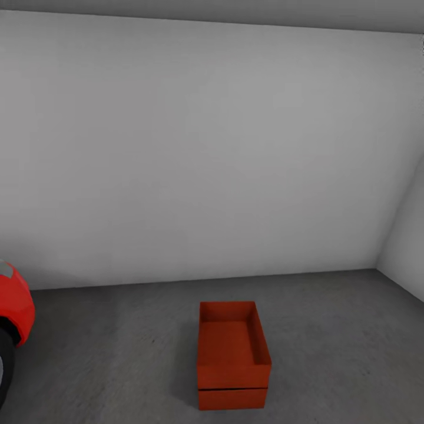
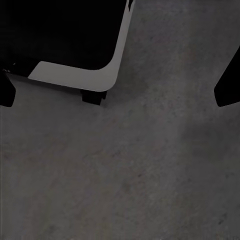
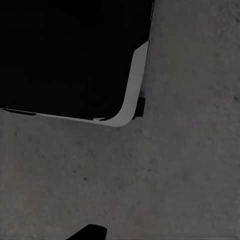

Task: Move the two storage containers from the living room to the garage. In the garage, place one container on the floor and stack the other container on top of it (either order is fine).

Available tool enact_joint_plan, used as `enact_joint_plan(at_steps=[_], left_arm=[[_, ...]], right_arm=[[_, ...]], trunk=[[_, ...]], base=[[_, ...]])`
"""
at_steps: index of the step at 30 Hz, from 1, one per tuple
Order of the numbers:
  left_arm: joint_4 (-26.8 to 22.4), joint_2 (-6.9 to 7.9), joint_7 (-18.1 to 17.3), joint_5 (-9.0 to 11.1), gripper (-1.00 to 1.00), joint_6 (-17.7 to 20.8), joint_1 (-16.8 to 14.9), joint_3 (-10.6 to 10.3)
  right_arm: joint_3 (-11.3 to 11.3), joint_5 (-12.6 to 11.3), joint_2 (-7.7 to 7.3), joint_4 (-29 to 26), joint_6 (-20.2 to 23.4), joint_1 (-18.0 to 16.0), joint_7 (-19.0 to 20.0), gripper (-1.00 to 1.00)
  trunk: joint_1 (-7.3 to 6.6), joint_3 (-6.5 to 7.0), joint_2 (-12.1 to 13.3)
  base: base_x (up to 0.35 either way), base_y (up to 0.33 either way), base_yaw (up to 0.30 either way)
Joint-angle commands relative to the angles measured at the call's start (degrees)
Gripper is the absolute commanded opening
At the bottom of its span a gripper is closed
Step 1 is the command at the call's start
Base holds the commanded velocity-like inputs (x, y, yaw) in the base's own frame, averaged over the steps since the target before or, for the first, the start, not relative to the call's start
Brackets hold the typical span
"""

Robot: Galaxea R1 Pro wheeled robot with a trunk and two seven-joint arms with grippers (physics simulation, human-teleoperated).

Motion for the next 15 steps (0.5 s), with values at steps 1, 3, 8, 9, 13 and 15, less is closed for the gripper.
enact_joint_plan(at_steps=[1, 3, 8, 9, 13, 15], left_arm=[[0.05, -0.01, 0.05, 0.43, 1.0, -0.21, -0.04, -0.09], [0.05, -0.02, 0.05, 0.43, 1.0, -0.21, -0.04, -0.09], [0.05, -0.01, 0.05, 0.43, 1.0, -0.21, -0.04, -0.09], [0.05, -0.01, 0.05, 0.43, 1.0, -0.21, -0.04, -0.09], [0.05, -0.02, 0.05, 0.43, 1.0, -0.21, -0.04, -0.09], [0.05, -0.01, 0.05, 0.43, 1.0, -0.21, -0.04, -0.09]], right_arm=[[0.49, -0.57, -0.03, 0.15, -0.36, -0.08, -0.03, 1.0], [0.48, -0.56, -0.12, 0.16, -0.37, -0.08, -0.03, 1.0], [0.51, -0.49, -0.23, 0.16, -0.38, -0.08, -0.03, 1.0], [0.51, -0.49, -0.22, 0.17, -0.38, -0.08, -0.03, 1.0], [0.55, -0.48, -0.19, 0.17, -0.38, -0.08, -0.03, 1.0], [0.54, -0.48, -0.2, 0.18, -0.38, -0.08, -0.03, 1.0]], trunk=[[0.01, 0.01, -0.06], [0.01, 0.19, -0.06], [0.01, 0.64, -0.06], [0.01, 0.74, -0.06], [0.01, 1.1, -0.06], [0.01, 1.28, -0.06]], base=[[0.0, 0.0, 0.0], [0.0, 0.0, 0.0], [0.0, 0.0, 0.0], [0.0, 0.0, 0.0], [0.0, 0.0, 0.0], [0.0, 0.0, 0.0]])
